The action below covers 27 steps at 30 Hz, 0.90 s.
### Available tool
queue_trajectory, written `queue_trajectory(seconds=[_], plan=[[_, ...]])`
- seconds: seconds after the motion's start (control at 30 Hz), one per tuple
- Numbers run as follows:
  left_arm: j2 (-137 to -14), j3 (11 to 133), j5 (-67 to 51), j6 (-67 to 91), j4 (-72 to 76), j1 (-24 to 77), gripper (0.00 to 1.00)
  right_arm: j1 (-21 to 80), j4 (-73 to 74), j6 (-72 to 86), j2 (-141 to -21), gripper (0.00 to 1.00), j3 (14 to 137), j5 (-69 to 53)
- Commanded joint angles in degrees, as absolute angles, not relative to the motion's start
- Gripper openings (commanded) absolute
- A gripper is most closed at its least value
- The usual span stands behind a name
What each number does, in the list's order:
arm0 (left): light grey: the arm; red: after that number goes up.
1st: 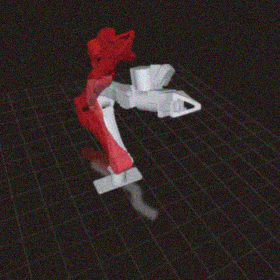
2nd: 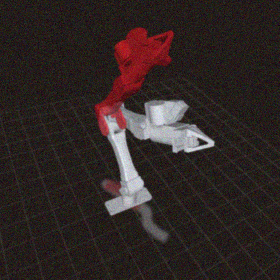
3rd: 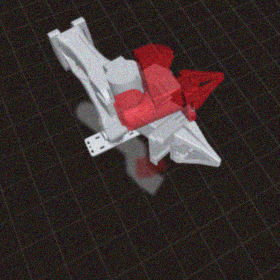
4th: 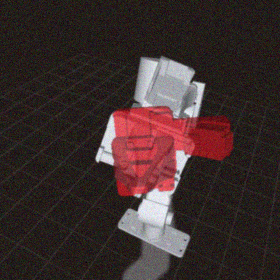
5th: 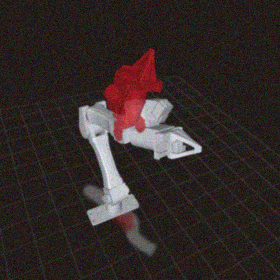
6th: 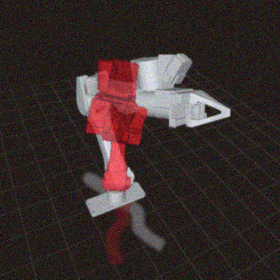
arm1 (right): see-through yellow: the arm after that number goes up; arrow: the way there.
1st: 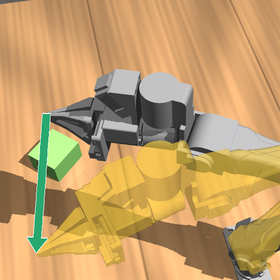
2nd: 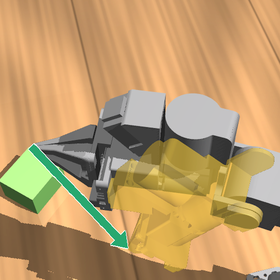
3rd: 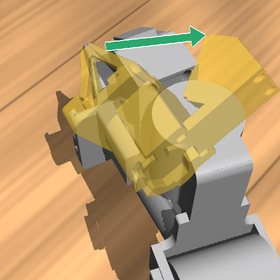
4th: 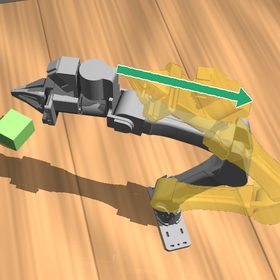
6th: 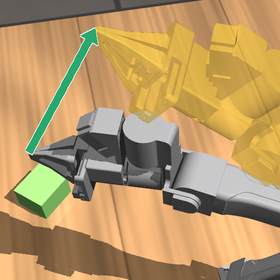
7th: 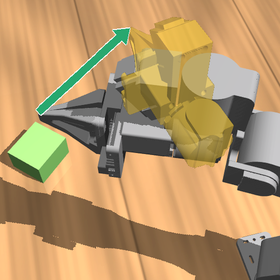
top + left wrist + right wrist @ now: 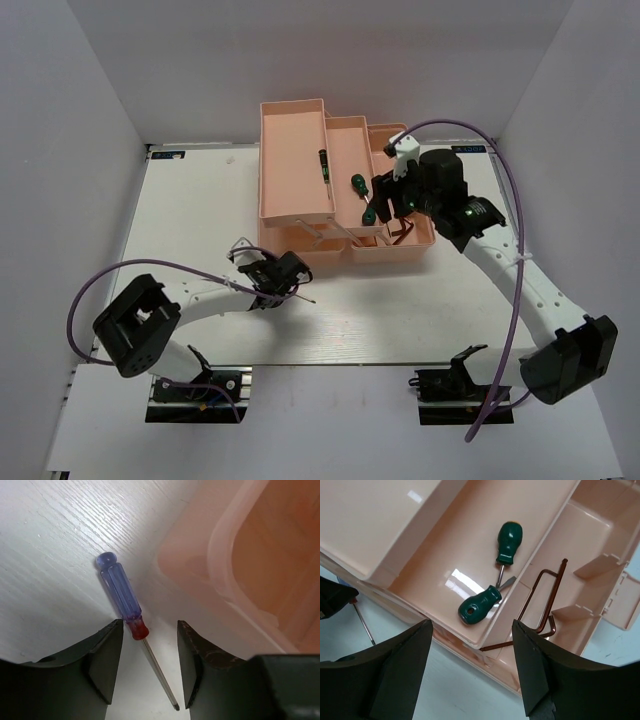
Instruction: Sort the tools into containers
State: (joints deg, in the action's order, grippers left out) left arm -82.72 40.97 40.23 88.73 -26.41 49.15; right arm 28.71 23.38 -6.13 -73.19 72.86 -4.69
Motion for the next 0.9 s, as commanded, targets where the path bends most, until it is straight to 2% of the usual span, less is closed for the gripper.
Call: queue_trajectory(seconds=[0.0, 0.4, 0.53, 0.87], plan=[[-84.3, 43.2, 43.5, 90.4, -27.5, 48.2, 0.58, 27.5, 21.5, -3.7, -70.2, 0.7, 71.9, -6.6], [-89.3, 43.6, 39.9, 91.5, -30.7, 47.1, 0.58, 24.1, 21.7, -1.3, -67.2, 0.7, 69.4, -8.5], [-89.8, 43.6, 38.7, 91.5, -32.8, 46.6, 0.53, 23.1, 22.0, -0.8, -66.4, 0.7, 68.9, -9.0], [-92.5, 44.0, 32.8, 89.7, -40.5, 46.1, 0.52, 21.5, 23.3, 1.7, -62.9, 0.7, 68.2, -10.7]])
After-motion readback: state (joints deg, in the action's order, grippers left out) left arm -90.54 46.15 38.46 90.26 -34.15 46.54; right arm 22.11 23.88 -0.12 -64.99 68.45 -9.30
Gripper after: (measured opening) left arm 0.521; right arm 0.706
